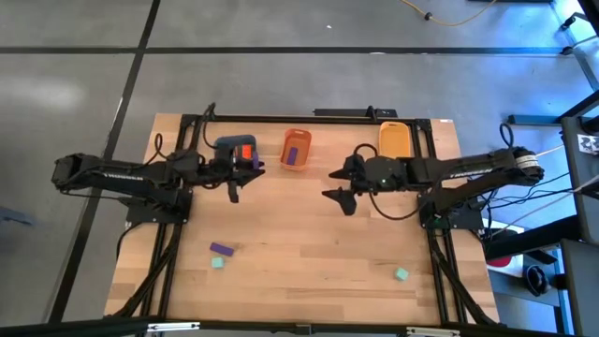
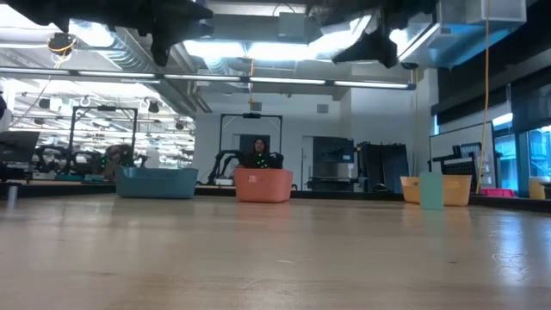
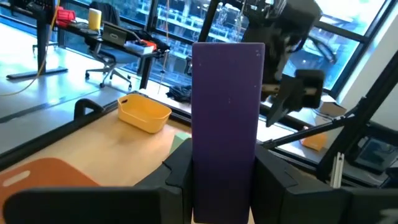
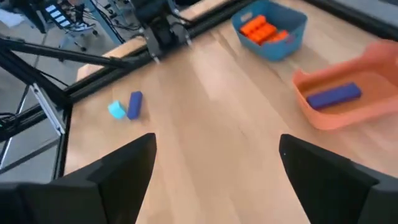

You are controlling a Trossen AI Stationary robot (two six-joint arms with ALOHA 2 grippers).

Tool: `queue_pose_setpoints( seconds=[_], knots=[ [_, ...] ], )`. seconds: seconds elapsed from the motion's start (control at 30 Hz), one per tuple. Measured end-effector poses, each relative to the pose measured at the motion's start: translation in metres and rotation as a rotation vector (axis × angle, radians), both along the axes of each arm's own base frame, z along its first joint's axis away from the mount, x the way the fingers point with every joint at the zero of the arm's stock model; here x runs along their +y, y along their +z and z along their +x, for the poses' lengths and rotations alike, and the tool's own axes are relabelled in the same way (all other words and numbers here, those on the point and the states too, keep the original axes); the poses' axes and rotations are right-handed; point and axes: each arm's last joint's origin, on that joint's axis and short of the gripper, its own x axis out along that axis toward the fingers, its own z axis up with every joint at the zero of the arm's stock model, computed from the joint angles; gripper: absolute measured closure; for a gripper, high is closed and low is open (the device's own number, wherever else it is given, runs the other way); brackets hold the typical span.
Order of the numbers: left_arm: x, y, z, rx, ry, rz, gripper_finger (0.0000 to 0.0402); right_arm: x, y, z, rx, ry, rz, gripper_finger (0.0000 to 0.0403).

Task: Sort & place blocks by color
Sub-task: Put the right violet block into the orange bin

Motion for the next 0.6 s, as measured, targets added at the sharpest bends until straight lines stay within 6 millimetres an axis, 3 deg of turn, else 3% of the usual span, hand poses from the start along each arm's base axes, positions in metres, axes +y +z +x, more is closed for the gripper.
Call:
queue_pose_setpoints(
  seconds=[0.37,0.5,0.6],
  knots=[
    [0.006,-0.003,0.005,0.023,0.083,-0.036,0.0308,0.001,-0.012,-0.013,-0.235,-0.037,0.062,0.0062],
    [0.023,0.008,0.021,0.091,0.14,-0.043,0.0308,0.0,-0.008,-0.012,-0.276,-0.042,0.056,0.0062],
    [0.046,0.012,0.039,0.229,0.18,-0.058,0.0308,0.0,-0.006,-0.012,-0.294,-0.038,0.047,0.0062]
  ],
)
